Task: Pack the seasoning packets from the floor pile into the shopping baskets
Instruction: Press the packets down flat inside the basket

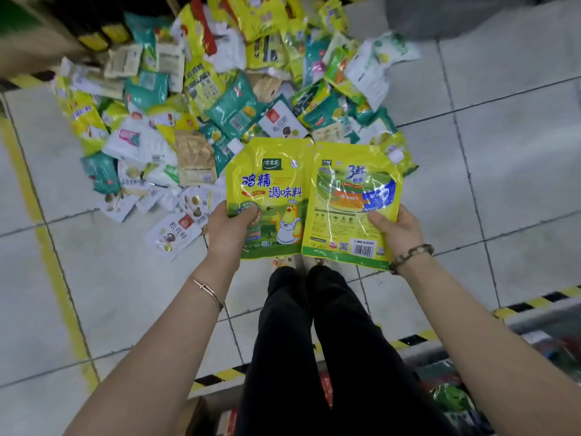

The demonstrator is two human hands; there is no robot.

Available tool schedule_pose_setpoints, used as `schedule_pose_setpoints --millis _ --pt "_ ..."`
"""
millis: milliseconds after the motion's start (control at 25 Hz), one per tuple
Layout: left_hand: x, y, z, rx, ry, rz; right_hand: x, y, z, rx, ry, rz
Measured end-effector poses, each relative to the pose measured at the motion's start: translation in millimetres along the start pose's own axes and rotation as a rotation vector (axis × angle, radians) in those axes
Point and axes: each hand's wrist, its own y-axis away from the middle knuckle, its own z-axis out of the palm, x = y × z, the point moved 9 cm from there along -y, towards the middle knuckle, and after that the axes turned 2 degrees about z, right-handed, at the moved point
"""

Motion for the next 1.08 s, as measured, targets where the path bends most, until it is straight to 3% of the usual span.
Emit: schedule_pose_setpoints --millis 200,440,840,1080 --pt "69.7 86.2 31.2 -0.118 -0.063 0.054 -54.9 75.1 -76.4 0.004 -0.173 -0.029" --pt "103.9 156.6 126.1 -0.216 -0.136 0.074 -76.9 110.2 -183.0 0.048 -0.302 -0.084" --pt "128.7 265.8 388.4 -0.257 -0.140 0.171 -85.9 74.1 -466.2 0.185 -0.430 -0.105" --pt "147.9 293.1 487.9 -0.250 -0.103 0.147 -109.0 36.1 -566.8 0.274 -0.450 -0.154"
